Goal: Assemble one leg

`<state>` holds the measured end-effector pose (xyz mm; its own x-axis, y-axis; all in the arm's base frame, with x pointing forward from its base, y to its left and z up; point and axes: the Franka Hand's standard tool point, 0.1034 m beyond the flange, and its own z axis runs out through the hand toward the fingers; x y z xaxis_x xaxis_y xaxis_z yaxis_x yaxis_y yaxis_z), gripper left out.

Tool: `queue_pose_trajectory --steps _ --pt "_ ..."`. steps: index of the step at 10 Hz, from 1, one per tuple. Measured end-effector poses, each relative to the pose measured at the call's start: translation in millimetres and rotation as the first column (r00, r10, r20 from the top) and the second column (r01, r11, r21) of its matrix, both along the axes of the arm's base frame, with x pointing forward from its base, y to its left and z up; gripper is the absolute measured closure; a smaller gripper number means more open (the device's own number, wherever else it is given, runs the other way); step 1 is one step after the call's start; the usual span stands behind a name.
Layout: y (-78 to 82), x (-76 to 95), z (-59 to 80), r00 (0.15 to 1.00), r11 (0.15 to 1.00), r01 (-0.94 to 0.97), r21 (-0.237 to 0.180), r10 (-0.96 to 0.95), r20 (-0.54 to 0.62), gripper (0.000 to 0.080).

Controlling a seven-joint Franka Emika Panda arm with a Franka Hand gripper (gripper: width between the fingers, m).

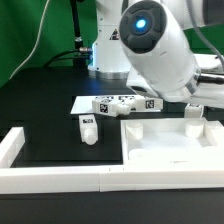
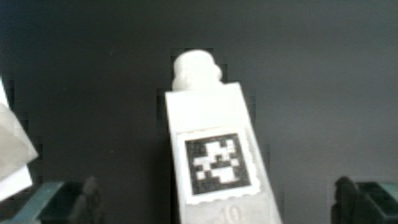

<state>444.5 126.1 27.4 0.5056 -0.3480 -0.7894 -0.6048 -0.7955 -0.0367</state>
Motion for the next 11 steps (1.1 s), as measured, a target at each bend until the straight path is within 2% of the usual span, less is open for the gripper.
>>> queue_pose_trajectory --steps 4,7,9,10,11 --pt "-5.3 -3.2 -13.7 1.000 1.000 0.017 -0.008 -0.017 -0.022 0.0150" --pt "13.6 -6.5 -17.1 0.999 0.999 0.015 -0.046 -0.017 -0.038 0.0150" --pt "10.4 -4.6 -17.9 0.999 0.999 0.021 -0.046 -0.022 -0.031 0.0176" --pt "10.4 -4.4 -18.0 0.999 0.999 0.021 -0.046 -0.022 -0.030 0.0351" --pt "10.0 -4.2 -18.0 0.999 0.999 0.022 -0.046 -0.023 -0.030 0.0351"
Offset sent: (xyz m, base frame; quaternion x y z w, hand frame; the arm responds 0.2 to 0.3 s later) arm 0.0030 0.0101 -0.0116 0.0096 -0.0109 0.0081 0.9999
